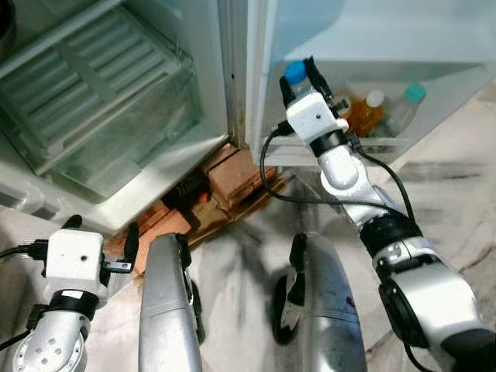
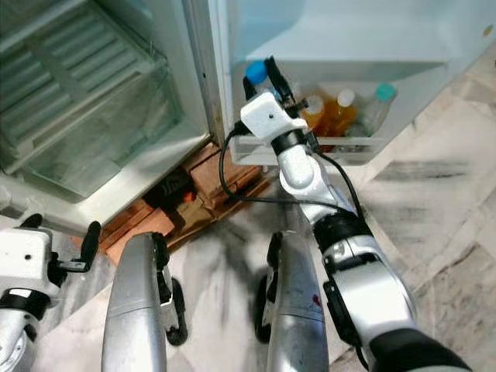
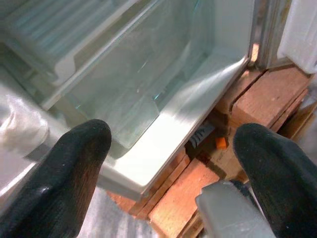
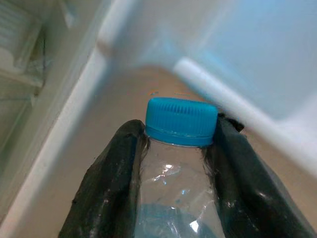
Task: Restocking fridge
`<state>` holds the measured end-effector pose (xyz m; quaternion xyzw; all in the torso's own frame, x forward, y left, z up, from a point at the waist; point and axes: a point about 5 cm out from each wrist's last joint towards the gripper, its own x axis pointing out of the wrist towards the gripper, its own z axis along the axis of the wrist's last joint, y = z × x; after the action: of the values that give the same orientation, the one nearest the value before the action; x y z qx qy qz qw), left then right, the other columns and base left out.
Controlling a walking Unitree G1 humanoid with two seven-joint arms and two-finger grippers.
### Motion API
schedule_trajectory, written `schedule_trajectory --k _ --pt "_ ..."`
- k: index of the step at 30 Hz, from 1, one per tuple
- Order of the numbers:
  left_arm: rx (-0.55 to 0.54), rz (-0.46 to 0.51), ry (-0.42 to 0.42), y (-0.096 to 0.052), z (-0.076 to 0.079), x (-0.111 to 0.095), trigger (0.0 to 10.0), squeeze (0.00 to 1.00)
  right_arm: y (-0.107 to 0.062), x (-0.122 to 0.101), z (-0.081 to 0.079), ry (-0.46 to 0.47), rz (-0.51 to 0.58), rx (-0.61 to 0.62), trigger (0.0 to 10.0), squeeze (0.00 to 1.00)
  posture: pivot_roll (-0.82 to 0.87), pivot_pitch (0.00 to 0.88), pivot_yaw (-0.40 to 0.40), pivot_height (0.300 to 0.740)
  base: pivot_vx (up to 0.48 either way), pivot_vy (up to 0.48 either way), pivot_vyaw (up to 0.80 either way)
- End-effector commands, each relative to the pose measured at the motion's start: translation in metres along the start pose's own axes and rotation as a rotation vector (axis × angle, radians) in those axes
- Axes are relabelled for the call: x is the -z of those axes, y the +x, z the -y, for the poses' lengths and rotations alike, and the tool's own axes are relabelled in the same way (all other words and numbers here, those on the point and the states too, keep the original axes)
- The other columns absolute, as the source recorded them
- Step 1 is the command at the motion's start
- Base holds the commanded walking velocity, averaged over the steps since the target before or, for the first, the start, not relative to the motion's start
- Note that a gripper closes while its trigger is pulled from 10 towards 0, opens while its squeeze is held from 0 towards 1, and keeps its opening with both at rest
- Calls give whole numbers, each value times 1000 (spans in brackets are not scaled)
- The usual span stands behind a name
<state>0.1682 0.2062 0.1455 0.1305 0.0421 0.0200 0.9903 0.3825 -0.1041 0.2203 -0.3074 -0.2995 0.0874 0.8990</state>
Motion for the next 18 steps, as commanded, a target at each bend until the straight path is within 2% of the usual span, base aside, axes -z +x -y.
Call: schedule_trajectory --k 1,6,10,11,14,18 --pt "5 -30 10 -3 -3 1 10000 0 3 -1 3 -16 12 22 10000 0 313 516 10 558 0 0 0" --pt "8 -37 18 -10 -6 -6 10000 0 3 -3 -4 -44 45 22 10000 0 318 553 19 558 0 0 0" --pt "27 -40 20 -13 -2 -10 10000 0 11 -20 -4 -17 130 47 10000 0 318 562 22 558 0 0 0" --pt "27 -43 18 -13 -1 -9 10000 0 15 -29 -4 0 181 60 10000 0 319 560 22 558 0 0 0" --pt "25 -43 19 -11 -2 -10 10000 0 18 -43 -6 -36 275 54 10000 0 325 554 24 558 0 0 0" --pt "23 -43 26 -11 -3 -11 10000 0 16 -43 -12 -93 307 10 10000 0 328 561 29 558 0 0 0"
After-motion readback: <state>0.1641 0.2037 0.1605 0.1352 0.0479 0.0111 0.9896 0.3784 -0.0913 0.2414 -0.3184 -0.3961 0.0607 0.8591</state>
